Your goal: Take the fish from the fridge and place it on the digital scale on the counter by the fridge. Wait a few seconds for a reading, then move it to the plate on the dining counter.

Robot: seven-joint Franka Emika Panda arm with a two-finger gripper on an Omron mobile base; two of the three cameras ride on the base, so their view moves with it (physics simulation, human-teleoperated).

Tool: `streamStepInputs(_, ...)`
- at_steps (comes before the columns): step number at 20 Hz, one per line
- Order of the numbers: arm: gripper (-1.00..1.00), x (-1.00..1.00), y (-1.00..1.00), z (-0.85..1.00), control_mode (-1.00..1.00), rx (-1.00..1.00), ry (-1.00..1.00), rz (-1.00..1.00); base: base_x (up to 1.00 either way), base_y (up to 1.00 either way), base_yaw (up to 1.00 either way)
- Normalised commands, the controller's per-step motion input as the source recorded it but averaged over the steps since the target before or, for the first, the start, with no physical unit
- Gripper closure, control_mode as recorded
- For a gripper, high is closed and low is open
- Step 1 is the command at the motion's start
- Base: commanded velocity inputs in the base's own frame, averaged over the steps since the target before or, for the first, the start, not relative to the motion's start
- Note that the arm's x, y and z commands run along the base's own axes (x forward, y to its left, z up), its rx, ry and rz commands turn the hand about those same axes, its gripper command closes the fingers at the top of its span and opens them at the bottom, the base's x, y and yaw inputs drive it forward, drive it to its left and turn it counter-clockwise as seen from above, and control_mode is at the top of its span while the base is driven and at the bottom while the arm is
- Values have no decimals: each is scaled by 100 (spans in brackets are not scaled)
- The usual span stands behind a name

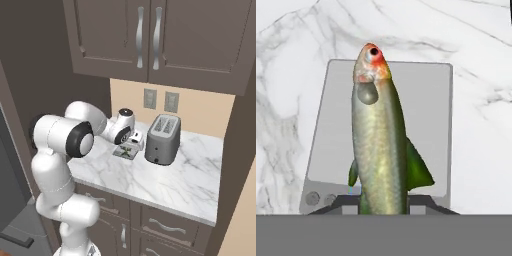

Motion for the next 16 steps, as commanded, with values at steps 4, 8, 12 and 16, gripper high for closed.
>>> streamStepInputs(4,100,-94,0,89,-100,0,0,0,0,0,0)
streamStepInputs(8,100,-100,0,86,-100,0,0,0,0,0,0)
streamStepInputs(12,100,-100,0,64,-100,0,0,0,0,0,0)
streamStepInputs(16,100,-100,0,78,-100,0,0,0,0,0,0)
